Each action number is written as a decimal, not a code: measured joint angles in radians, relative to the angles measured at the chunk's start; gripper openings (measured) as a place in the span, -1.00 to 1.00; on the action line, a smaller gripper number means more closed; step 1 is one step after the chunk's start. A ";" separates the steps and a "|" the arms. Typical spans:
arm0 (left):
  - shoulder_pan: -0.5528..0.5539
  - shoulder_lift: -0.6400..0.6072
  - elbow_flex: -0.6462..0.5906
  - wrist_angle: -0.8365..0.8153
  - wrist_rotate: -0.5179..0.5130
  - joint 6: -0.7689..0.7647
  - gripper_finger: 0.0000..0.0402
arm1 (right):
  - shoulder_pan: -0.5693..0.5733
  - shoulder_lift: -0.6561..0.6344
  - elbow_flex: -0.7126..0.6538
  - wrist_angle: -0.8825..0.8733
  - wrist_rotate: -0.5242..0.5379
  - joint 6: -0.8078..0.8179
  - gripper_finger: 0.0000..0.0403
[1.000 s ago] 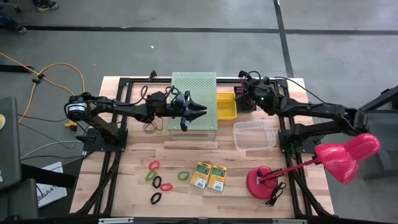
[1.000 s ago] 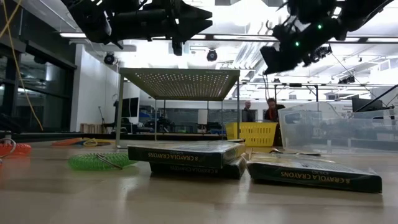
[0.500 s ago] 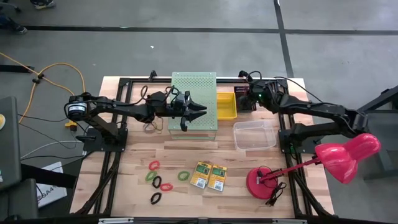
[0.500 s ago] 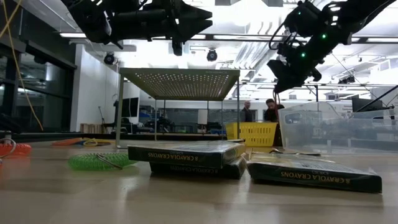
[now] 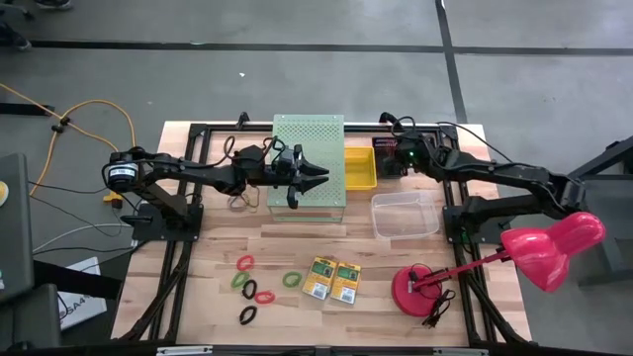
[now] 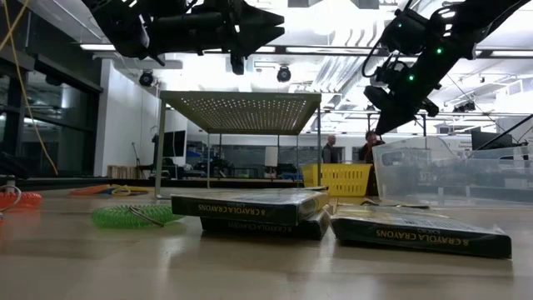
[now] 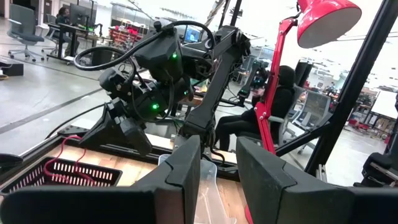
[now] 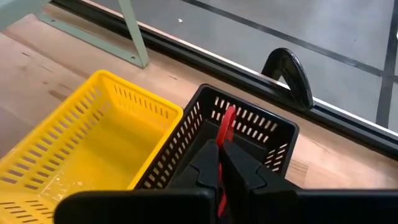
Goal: Pick & Place Office Desk Supplies
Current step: Put the red rubber band into the black bin, then put the green rubber band into the black bin
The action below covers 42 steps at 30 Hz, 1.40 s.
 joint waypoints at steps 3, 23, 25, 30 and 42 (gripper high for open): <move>0.000 0.000 0.000 0.000 0.000 0.000 -0.50 | 0.000 0.000 0.000 0.000 0.001 0.000 -0.98; 0.000 0.000 0.000 0.000 0.000 0.000 -0.50 | 0.000 0.000 0.000 0.004 -0.006 -0.011 -0.56; 0.000 0.000 0.000 0.000 0.000 0.000 -0.50 | 0.000 0.000 0.000 0.011 -0.006 -0.011 -0.55; 0.009 -0.012 0.000 -0.007 0.001 -0.009 -0.50 | 0.000 0.000 0.000 0.045 -0.008 -0.024 -0.55; 0.094 -0.225 0.000 -0.250 -0.002 0.011 -0.50 | 0.000 0.000 0.000 0.273 -0.267 -0.173 -0.54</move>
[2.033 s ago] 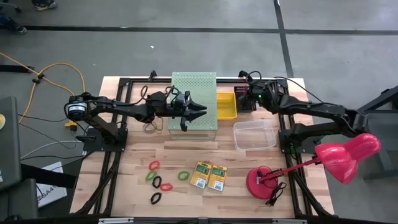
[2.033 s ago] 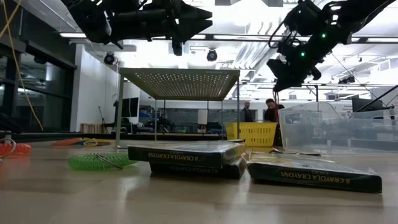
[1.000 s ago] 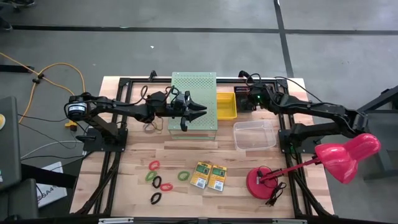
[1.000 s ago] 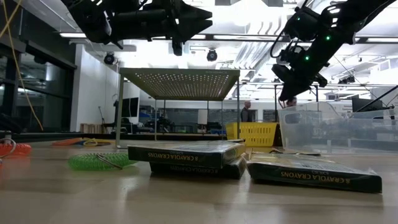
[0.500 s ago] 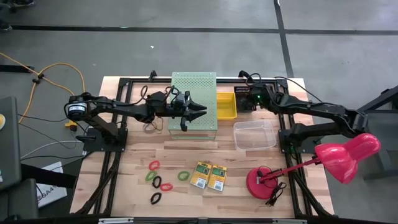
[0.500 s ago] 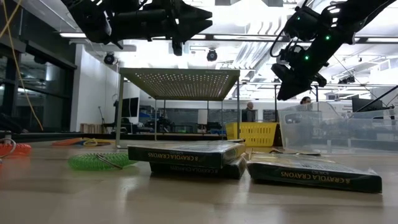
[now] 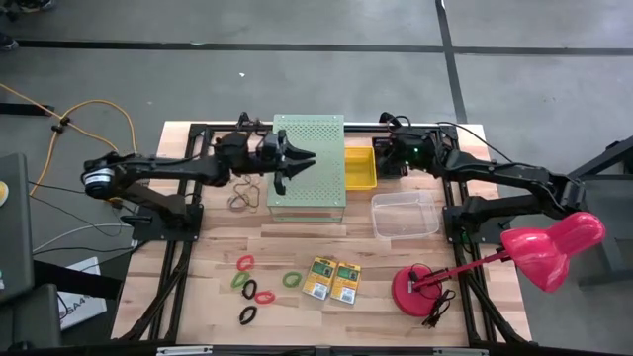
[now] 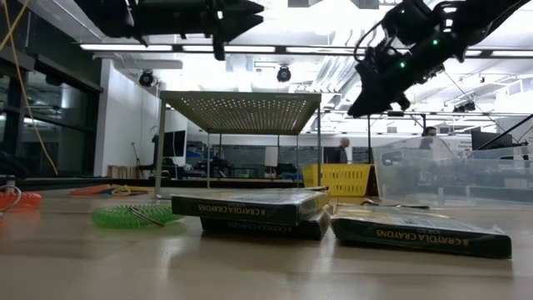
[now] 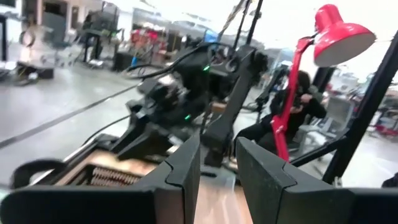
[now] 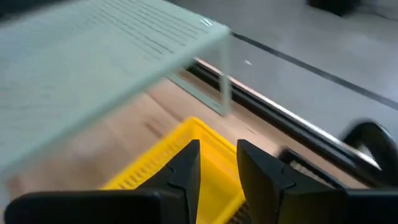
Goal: Pick & Place Office Desk Supplies
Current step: Put the green rubber band into the black bin
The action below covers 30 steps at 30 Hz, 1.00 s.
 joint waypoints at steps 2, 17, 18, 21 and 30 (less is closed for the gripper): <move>0.011 -0.040 0.000 -0.078 -0.014 0.005 -0.50 | 0.000 0.000 0.000 0.035 -0.047 -0.021 -0.54; -0.031 -0.355 0.000 -0.834 -0.301 -0.037 -0.50 | 0.000 0.000 0.000 0.053 -0.126 -0.048 -0.54; -0.034 -0.362 0.000 -0.873 -0.324 -0.045 -0.50 | 0.000 0.000 0.000 0.052 -0.126 -0.048 -0.54; -0.043 -0.376 0.000 -0.958 -0.372 -0.082 -0.50 | 0.000 0.000 0.000 0.051 -0.125 -0.048 -0.53; -0.070 -0.451 0.000 -1.173 -0.335 -0.091 -0.50 | 0.000 0.000 0.000 0.049 -0.124 -0.048 -0.53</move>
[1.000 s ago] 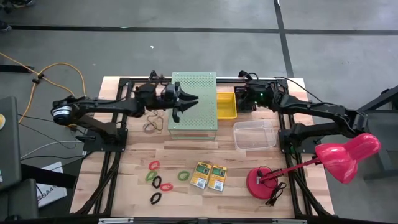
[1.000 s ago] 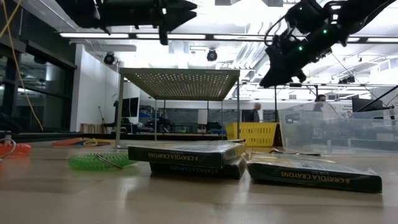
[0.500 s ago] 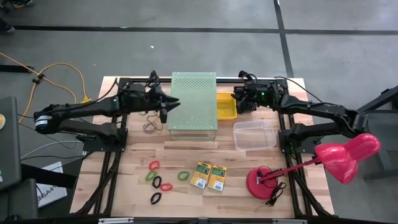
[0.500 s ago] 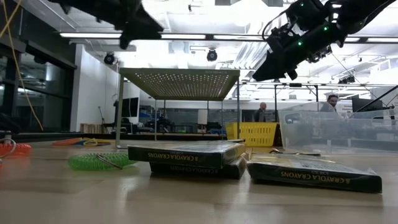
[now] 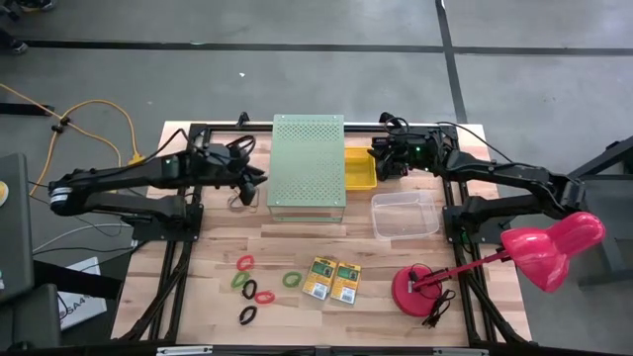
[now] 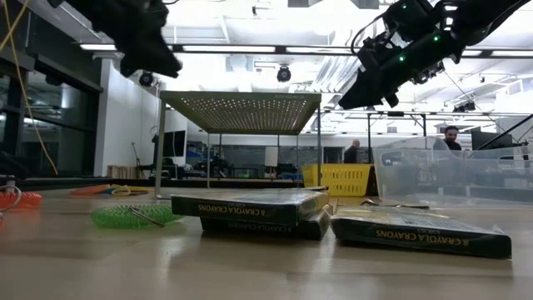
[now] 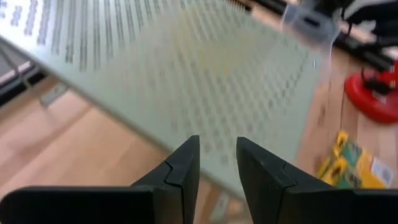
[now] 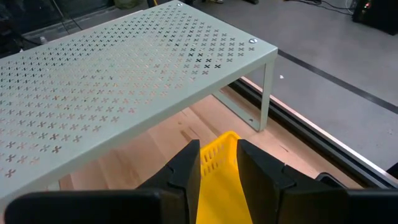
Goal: Pick & Place Office Desk Supplies
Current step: Put the green rubber band into the black bin
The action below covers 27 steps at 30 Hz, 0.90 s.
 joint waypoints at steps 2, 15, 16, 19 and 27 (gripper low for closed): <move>-0.010 -0.024 0.000 -0.061 0.002 0.000 -0.50 | 0.000 0.000 0.000 0.000 0.000 0.000 -0.54; -0.042 -0.052 0.000 -0.400 -0.002 -0.207 -0.50 | 0.000 0.000 0.000 0.000 0.000 0.000 -0.54; -0.042 -0.046 0.000 -0.413 -0.004 -0.208 -0.50 | 0.000 0.000 0.000 0.000 0.000 0.000 -0.54; -0.042 -0.024 0.000 -0.426 -0.056 -0.218 -0.50 | 0.000 0.000 0.000 0.000 0.000 0.000 -0.54; 0.005 0.100 0.000 -0.458 -0.202 -0.301 -0.50 | 0.000 0.000 0.000 0.000 0.000 0.000 -0.54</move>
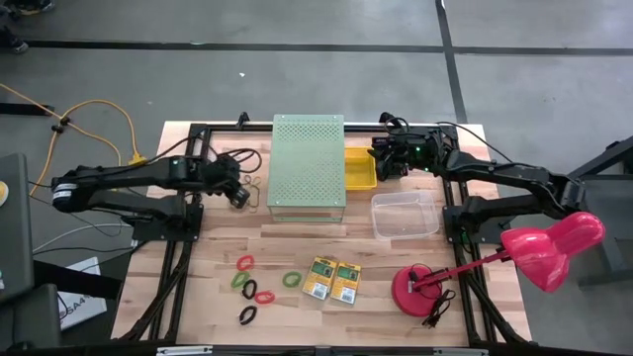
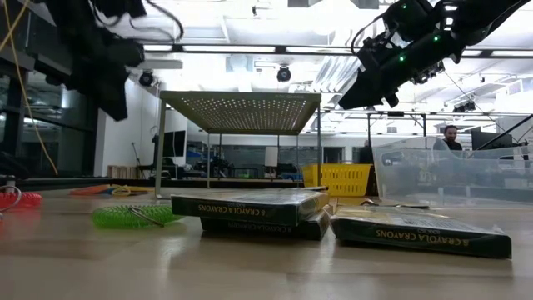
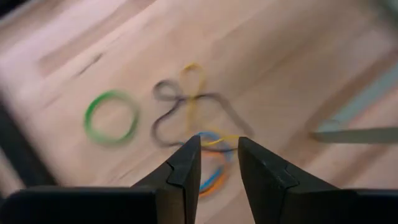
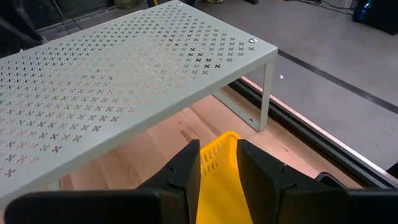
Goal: Pick & Place Office Desk Supplies
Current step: Put the green rubber band into the black bin
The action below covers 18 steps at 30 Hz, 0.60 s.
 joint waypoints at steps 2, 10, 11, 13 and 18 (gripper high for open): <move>0.034 0.046 0.000 -0.032 -0.003 -0.054 -0.50 | 0.000 0.000 0.000 0.000 0.000 0.000 -0.54; 0.177 0.212 0.000 -0.067 -0.003 -0.150 -0.50 | 0.000 0.000 0.000 0.000 0.000 0.000 -0.54; 0.193 0.231 0.000 -0.063 -0.004 -0.143 -0.50 | 0.000 0.000 0.000 0.000 0.000 0.000 -0.54; 0.219 0.268 0.000 -0.036 -0.005 -0.114 -0.50 | 0.000 0.000 0.000 0.000 0.000 0.000 -0.54; 0.259 0.345 0.000 0.087 -0.006 0.046 -0.50 | 0.000 0.000 0.000 0.000 0.000 0.000 -0.54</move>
